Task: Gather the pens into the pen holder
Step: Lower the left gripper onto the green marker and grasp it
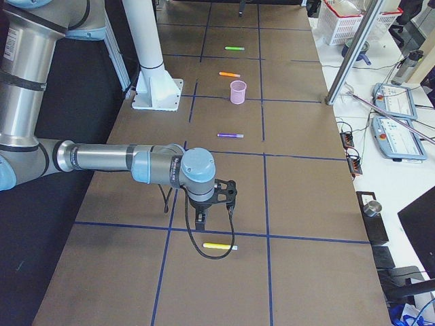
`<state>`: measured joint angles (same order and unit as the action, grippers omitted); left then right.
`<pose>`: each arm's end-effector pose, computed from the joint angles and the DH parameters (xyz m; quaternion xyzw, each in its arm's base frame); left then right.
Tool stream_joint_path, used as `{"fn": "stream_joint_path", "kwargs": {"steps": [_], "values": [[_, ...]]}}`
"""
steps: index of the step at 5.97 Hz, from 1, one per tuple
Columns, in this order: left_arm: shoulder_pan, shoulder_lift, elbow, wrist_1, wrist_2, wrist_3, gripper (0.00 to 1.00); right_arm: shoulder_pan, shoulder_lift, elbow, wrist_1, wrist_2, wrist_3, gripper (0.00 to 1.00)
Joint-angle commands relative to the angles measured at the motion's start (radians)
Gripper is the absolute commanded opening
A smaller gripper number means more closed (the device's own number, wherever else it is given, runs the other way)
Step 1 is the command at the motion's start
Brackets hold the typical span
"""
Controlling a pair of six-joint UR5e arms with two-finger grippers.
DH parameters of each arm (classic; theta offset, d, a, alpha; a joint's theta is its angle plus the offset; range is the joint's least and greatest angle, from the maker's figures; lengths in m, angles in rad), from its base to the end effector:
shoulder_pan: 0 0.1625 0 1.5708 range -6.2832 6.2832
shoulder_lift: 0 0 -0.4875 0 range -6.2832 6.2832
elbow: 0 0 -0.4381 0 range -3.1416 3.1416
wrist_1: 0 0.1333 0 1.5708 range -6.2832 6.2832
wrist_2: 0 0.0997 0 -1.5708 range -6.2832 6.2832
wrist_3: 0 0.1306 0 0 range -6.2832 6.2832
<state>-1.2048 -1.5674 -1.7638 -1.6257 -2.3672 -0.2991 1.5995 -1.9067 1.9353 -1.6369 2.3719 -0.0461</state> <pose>0.1586 -0.5255 0.6319 -0.0194 0.4005 0.0779 0.9128 0.0502 -0.3722 0.7048 -0.0027 -0.3902 -0.0007 0.9207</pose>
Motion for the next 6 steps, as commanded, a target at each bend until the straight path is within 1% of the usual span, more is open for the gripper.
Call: {"fn": "stream_joint_path", "kwargs": {"steps": [1, 2, 4, 6], "values": [[0.126, -0.095, 0.078, -0.014, -0.003, -0.096, 1.00, -0.006, 0.000, -0.002, 0.000, 0.003, 0.002, 1.00], [0.237, -0.138, 0.098, -0.016, 0.005, -0.204, 1.00, -0.010, 0.000, -0.002, 0.000, 0.019, 0.002, 1.00], [0.266, -0.177, 0.139, -0.017, 0.008, -0.216, 1.00, -0.012, 0.000, -0.002, 0.000, 0.024, -0.003, 1.00], [0.266, -0.241, 0.234, -0.036, 0.008, -0.228, 0.98, -0.012, 0.000, -0.002, 0.000, 0.024, -0.017, 1.00]]}}
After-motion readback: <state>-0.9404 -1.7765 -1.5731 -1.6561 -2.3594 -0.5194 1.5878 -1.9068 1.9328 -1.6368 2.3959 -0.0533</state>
